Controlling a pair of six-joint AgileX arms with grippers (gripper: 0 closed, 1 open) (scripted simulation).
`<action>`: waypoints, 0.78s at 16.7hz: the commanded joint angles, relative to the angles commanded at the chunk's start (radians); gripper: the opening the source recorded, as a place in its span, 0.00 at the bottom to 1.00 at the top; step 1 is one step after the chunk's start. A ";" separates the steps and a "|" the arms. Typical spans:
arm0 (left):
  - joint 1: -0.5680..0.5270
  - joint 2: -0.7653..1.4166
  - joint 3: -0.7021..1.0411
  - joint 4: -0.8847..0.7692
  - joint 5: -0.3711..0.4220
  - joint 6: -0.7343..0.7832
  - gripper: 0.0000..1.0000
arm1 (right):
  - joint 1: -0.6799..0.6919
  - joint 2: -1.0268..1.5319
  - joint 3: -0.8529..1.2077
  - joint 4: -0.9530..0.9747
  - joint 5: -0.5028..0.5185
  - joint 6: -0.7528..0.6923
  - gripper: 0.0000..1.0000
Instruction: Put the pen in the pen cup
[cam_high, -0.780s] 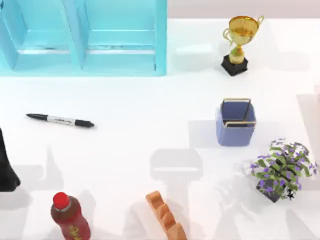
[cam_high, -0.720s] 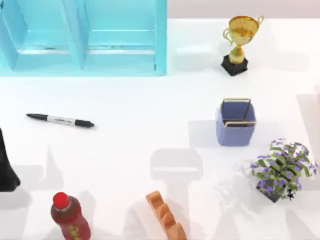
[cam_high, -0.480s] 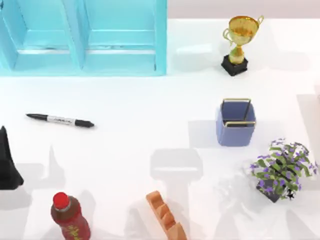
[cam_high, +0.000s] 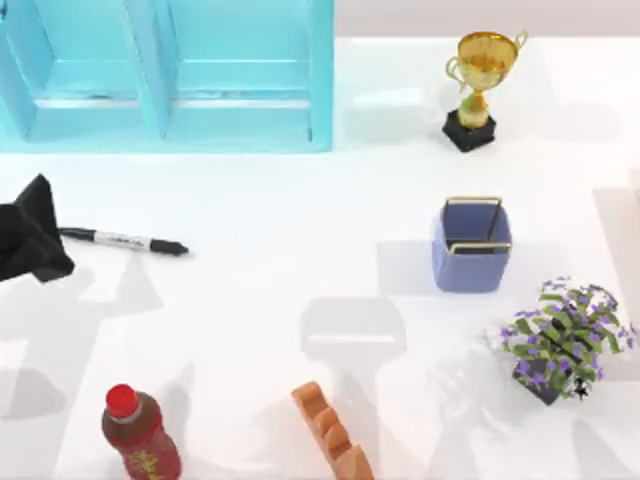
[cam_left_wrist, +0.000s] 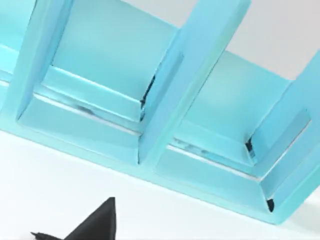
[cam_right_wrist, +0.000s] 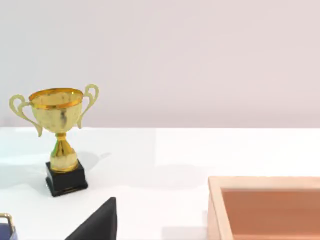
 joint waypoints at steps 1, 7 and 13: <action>-0.011 0.087 0.032 0.046 0.001 -0.078 1.00 | 0.000 0.000 0.000 0.000 0.000 0.000 1.00; -0.047 0.608 0.159 0.299 0.030 -0.591 1.00 | 0.000 0.000 0.000 0.000 0.000 0.000 1.00; -0.028 0.955 0.138 0.424 0.073 -0.990 1.00 | 0.000 0.000 0.000 0.000 0.000 0.000 1.00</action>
